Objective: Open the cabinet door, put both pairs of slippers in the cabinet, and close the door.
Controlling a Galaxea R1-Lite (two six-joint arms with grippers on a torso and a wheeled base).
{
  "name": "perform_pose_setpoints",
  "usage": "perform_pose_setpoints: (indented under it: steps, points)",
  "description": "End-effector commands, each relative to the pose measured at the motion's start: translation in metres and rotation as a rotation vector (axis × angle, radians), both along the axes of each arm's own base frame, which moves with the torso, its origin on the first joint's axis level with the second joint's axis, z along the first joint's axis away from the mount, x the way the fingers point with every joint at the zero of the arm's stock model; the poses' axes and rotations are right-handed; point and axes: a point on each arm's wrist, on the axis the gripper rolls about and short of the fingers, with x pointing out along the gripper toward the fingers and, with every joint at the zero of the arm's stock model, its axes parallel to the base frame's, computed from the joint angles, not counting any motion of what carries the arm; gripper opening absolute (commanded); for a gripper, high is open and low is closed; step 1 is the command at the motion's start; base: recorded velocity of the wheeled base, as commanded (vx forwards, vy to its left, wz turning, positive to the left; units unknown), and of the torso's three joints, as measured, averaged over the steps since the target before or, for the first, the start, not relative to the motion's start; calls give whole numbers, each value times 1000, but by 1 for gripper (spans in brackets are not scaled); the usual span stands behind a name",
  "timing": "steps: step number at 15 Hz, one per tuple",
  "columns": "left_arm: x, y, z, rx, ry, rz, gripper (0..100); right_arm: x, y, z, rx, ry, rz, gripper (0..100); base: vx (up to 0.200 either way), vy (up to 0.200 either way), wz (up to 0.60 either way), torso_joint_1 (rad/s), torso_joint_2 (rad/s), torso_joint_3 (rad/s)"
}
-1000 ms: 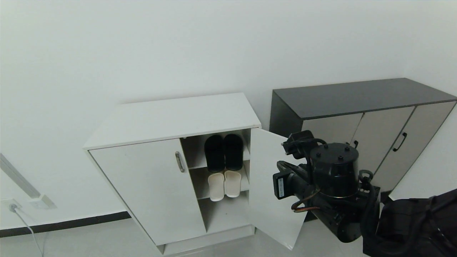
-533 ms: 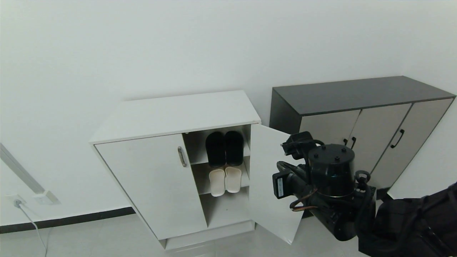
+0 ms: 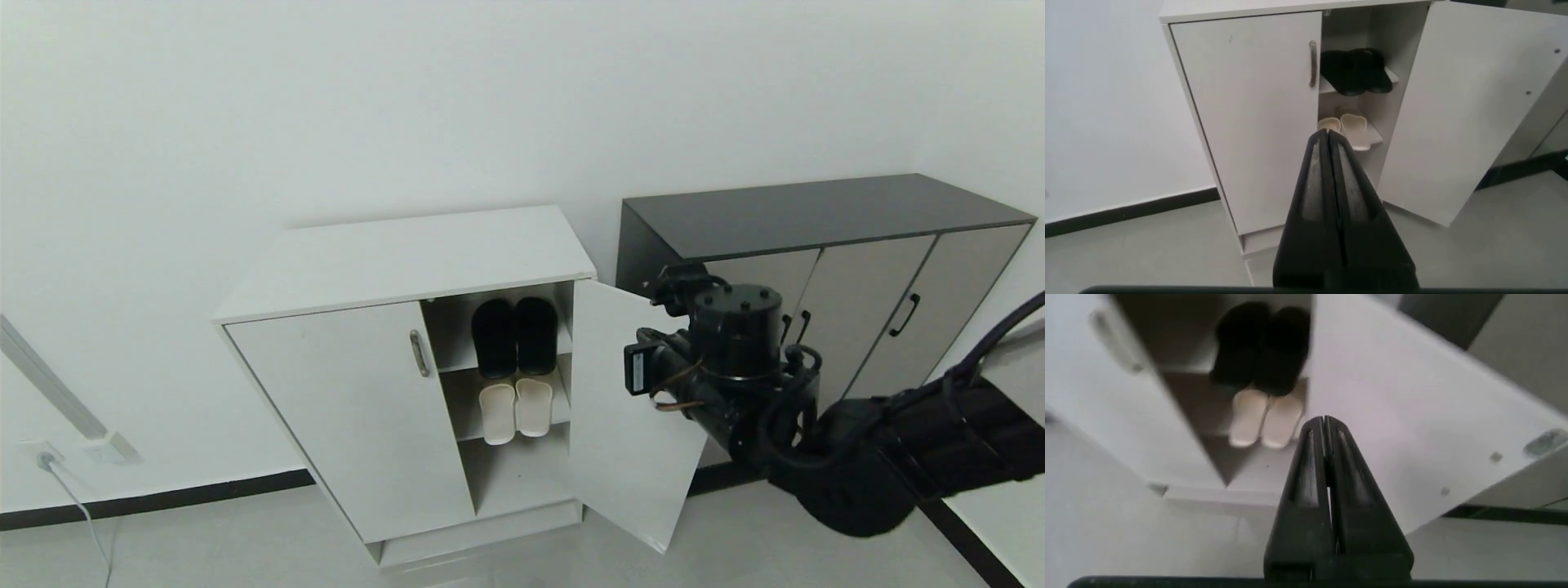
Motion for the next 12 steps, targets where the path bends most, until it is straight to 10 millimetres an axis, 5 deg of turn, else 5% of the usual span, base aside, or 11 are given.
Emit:
perform_pose_setpoints:
  steps: [1, 7, 12]
  points:
    - [0, 0, 0, 0, 0, -1, 0, 51, -20, 9, 5, 18, -68, 0, 0, 0, 0, 0, 0, 0]
    - [0, 0, 0, -2, -1, 2, 0, 119, -47, 13, 43, 54, -174, 0, 0, 0, 0, 0, 0, 0]
    - [0, 0, 0, -2, 0, 1, 0, 142, -58, 14, 65, 113, -200, 0, 0, 0, 0, 0, 0, 0]
